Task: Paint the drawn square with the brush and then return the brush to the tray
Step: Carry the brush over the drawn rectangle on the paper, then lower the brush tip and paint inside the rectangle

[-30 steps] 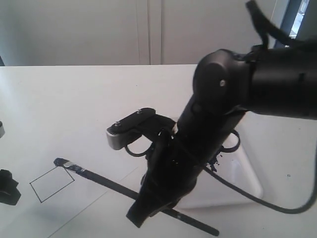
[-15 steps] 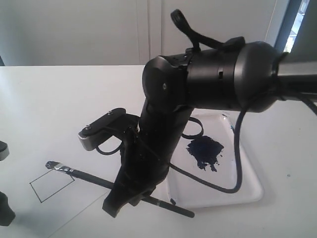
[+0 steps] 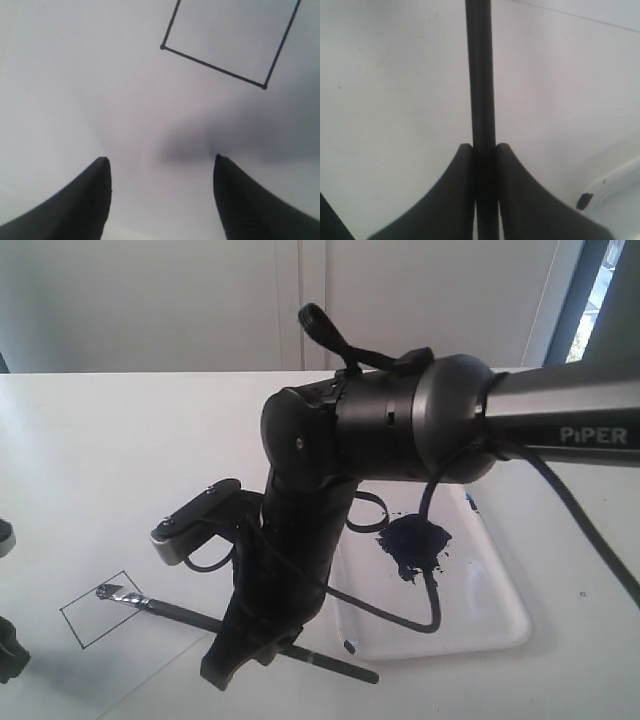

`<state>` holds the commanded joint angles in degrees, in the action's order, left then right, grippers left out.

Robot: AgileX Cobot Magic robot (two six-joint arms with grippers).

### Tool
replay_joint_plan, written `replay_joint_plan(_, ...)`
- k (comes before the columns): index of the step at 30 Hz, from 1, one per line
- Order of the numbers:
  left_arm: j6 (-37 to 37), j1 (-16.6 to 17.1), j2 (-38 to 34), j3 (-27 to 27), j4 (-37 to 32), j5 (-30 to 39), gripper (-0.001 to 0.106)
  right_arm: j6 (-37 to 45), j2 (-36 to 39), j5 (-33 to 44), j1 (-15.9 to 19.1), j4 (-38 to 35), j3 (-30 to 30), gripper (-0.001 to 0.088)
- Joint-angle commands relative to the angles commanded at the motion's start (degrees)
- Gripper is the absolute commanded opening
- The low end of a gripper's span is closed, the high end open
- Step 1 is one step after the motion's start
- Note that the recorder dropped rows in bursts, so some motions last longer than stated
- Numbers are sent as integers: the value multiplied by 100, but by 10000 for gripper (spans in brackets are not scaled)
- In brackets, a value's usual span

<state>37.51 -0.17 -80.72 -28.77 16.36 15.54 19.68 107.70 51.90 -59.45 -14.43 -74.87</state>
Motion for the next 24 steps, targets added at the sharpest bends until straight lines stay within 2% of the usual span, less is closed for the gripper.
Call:
replay_joint_plan(5,0,0,-106,28,102,-63,628,0,185,-54,-182,14,-214,0)
replay_joint_plan(12,0,0,-324,28,155,-88,628,-64,212,-64,-182,14,-463,0)
replay_joint_plan(24,0,0,-386,28,169,-110,628,-199,449,-246,-182,163,-460,0)
